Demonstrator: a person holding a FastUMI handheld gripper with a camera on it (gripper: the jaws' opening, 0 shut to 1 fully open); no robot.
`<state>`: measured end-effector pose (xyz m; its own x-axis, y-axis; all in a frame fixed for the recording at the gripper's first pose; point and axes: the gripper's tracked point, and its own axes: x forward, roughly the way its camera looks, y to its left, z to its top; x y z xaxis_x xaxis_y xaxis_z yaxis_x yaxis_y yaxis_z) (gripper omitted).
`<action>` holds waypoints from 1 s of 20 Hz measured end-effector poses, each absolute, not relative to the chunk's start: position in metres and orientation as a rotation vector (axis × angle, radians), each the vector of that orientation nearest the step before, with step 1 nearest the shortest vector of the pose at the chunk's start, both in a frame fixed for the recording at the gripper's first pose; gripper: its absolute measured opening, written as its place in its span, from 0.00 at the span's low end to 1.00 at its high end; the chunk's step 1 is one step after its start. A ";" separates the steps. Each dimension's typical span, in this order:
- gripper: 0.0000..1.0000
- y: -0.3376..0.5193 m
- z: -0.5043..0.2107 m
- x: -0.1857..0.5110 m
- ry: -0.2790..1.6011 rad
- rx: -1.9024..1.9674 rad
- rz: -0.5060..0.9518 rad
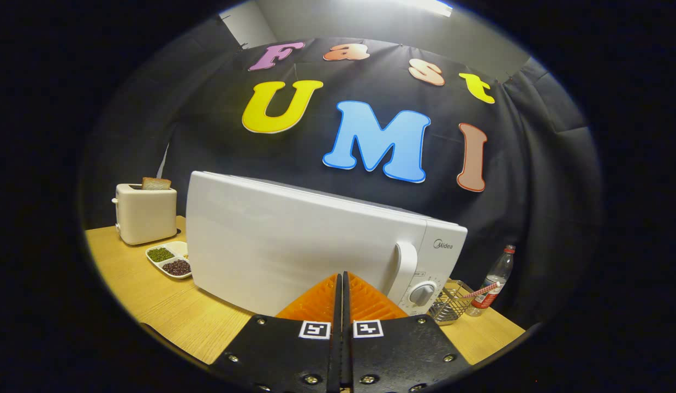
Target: Open the microwave, put the food inside, and close the microwave door.
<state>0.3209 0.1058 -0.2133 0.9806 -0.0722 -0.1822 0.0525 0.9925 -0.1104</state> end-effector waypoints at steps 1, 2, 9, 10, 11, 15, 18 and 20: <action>0.01 0.108 -0.203 0.308 0.173 -0.086 -0.054; 0.01 0.111 -0.194 0.294 0.168 -0.060 -0.040; 0.01 0.108 -0.113 0.198 0.059 0.063 0.023; 0.01 0.109 -0.102 0.184 0.046 0.085 0.036; 0.01 0.107 -0.092 0.170 0.041 0.105 0.044; 0.01 0.099 -0.058 0.119 0.017 0.117 0.077; 0.01 0.094 -0.043 0.086 -0.012 0.074 0.086; 0.01 0.094 -0.033 0.068 -0.035 0.061 0.104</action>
<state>0.0678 0.0936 -0.0333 0.9940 0.1023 0.0385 -0.1044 0.9928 0.0589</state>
